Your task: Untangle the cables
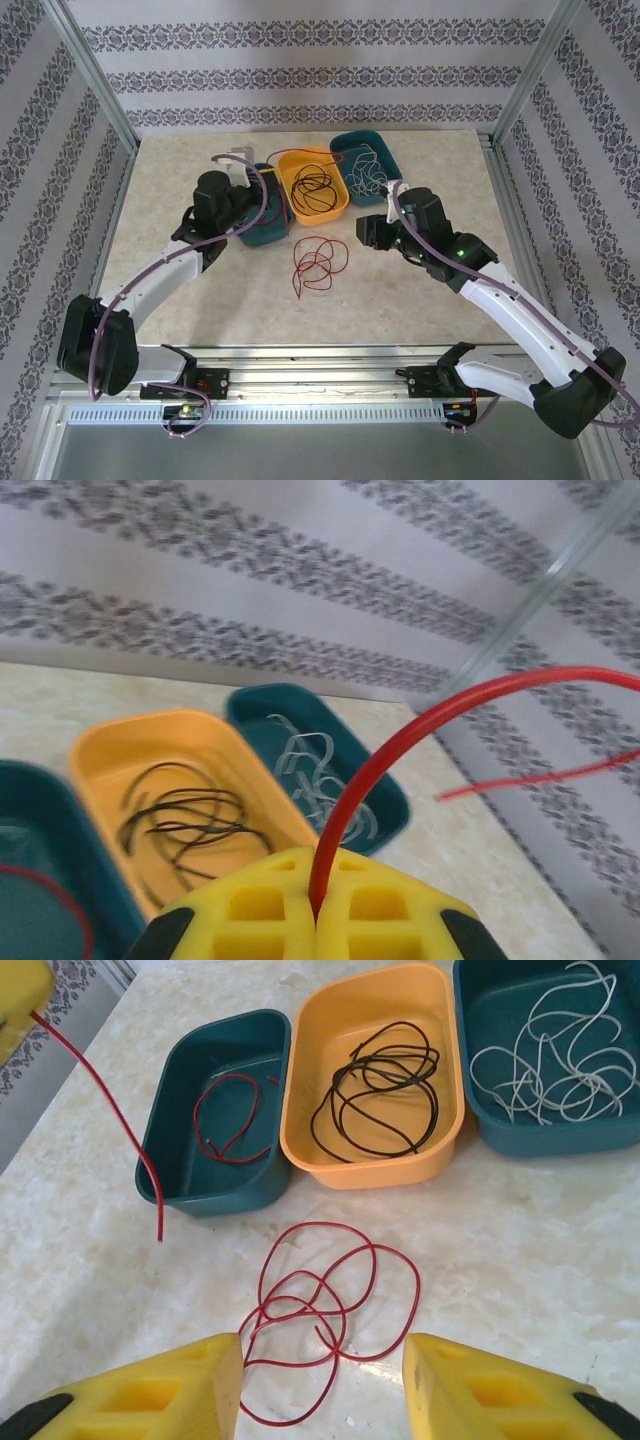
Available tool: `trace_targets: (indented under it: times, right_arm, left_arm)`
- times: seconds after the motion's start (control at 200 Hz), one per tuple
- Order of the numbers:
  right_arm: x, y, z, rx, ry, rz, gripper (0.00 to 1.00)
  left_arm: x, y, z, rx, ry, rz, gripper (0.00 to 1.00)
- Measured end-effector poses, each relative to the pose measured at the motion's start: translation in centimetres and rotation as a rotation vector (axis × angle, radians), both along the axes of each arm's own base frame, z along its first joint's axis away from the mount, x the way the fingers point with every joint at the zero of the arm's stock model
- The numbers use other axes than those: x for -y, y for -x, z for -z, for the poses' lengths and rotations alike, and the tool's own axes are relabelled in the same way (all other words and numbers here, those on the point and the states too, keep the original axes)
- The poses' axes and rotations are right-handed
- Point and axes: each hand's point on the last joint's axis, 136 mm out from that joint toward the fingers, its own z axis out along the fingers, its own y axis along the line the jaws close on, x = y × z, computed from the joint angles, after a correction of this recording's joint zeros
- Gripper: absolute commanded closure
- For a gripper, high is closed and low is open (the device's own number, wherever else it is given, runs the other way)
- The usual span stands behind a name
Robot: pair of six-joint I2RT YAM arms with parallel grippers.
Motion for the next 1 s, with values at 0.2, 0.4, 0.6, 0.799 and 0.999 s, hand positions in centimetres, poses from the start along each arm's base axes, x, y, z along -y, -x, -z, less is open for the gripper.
trace_targets:
  times: [0.2, 0.4, 0.6, 0.799, 0.999]
  right_arm:
    - [1.2, 0.6, -0.3, 0.013, -0.028, 0.030, 0.53]
    - [1.5, 0.7, -0.7, 0.026, -0.044, 0.041, 0.51]
    - [1.4, 0.6, -0.3, 0.009, -0.048, 0.047, 0.25]
    - [1.5, 0.5, -0.2, 0.002, -0.055, 0.060, 0.02]
    - [2.3, 0.4, -0.2, 0.016, -0.041, 0.094, 0.02]
  left_arm:
    - [-3.4, -0.3, 1.9, -0.075, -0.082, -0.122, 1.00]
    - [-4.9, -1.0, 2.5, -0.088, -0.092, -0.176, 1.00]
    - [-5.7, -2.4, 5.1, -0.122, -0.112, -0.220, 1.00]
    - [-7.3, -3.3, 7.6, -0.169, -0.112, -0.282, 1.00]
    - [-8.7, -3.3, 8.9, -0.193, -0.095, -0.331, 1.00]
